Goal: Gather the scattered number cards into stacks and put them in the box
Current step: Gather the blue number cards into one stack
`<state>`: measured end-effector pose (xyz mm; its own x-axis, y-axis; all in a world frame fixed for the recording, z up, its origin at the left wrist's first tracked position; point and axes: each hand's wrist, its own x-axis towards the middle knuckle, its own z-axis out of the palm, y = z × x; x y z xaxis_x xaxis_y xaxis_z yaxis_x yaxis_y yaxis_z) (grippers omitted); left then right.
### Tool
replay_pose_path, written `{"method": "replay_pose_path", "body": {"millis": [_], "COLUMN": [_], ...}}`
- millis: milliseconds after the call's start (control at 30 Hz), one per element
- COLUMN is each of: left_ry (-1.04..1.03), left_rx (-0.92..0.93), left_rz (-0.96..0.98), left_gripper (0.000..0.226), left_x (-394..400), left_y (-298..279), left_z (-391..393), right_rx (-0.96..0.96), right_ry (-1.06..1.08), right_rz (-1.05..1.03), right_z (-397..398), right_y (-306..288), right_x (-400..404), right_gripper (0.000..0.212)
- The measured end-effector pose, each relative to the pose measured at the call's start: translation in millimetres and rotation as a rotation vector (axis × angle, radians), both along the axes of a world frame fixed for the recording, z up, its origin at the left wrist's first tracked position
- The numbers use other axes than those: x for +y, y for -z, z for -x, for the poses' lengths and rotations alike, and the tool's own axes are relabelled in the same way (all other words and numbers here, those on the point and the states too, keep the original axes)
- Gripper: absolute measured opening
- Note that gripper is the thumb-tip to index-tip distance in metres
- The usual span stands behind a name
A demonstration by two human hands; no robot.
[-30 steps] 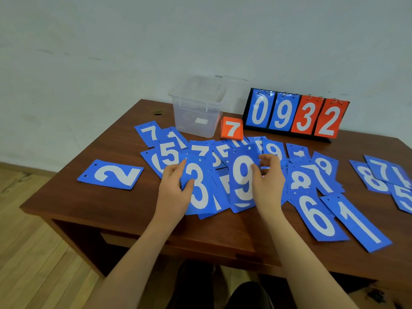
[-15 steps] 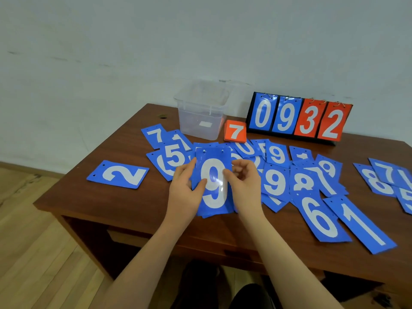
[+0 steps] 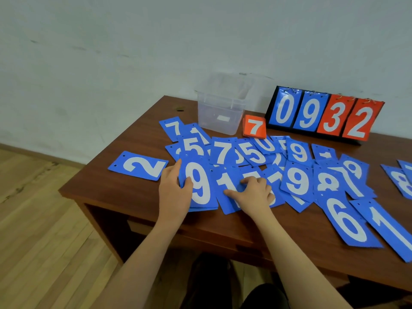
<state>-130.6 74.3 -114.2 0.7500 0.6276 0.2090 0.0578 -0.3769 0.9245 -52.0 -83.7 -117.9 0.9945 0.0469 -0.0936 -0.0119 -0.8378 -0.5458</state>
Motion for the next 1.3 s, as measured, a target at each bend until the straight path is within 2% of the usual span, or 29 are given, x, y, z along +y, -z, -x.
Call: {"method": "replay_pose_path", "body": {"millis": [67,133,267,467,600,733,933,1000,1033,1133,1167,1233,1300], "left_ry": [0.011,0.021,0.041,0.055,0.097,0.169,0.171,0.147,0.137,0.104,0.101,0.102,0.097], "left_rx": [-0.005,-0.027,-0.075,-0.119,-0.156,-0.228,-0.255,-0.25,-0.239,-0.183,-0.169,-0.152,-0.143], "left_rz": [0.002,-0.011,-0.032,-0.04,-0.016,0.045,0.009,0.041,0.059,0.053,0.05,0.043,0.026], "left_gripper": [0.049,0.049,0.048,0.049,0.049,0.049,0.059,0.059,0.059,0.058,0.058,0.058,0.058], "left_x": [0,0,-2,-6,-11,-21,-22,-19,-18,-18,-19,-22,-23], "left_y": [1,2,2,3,-2,-9,-8,-3,-1,4,5,8,9], "left_z": [0,1,2,2,2,-2,-4,-4,-5,-6,-6,-6,-5], "right_rx": [0.035,0.022,-0.151,-0.429,-0.363,-0.299,-0.189,-0.165,-0.168,-0.185,-0.166,-0.121,-0.152], "right_ry": [0.014,0.018,0.019,0.142,0.156,0.104,-0.092,-0.112,-0.116,-0.206,-0.254,-0.324,-0.335], "right_rz": [-0.007,-0.085,-0.339,-0.729,-0.908,-0.937,-0.777,-0.699,-0.585,-0.005,0.128,0.242,0.246], "right_z": [-2,-3,5,16,21,27,34,32,27,16,13,13,16], "right_y": [-3,-5,-4,-20,-23,-23,-17,-13,-9,1,5,8,7], "right_x": [2,2,-6,-19,-11,4,-3,-17,-25,-46,-50,-54,-55], "right_gripper": [0.064,0.053,0.024,0.017,0.018,0.018,0.017,0.025,0.032,0.052,0.054,0.054,0.05]}}
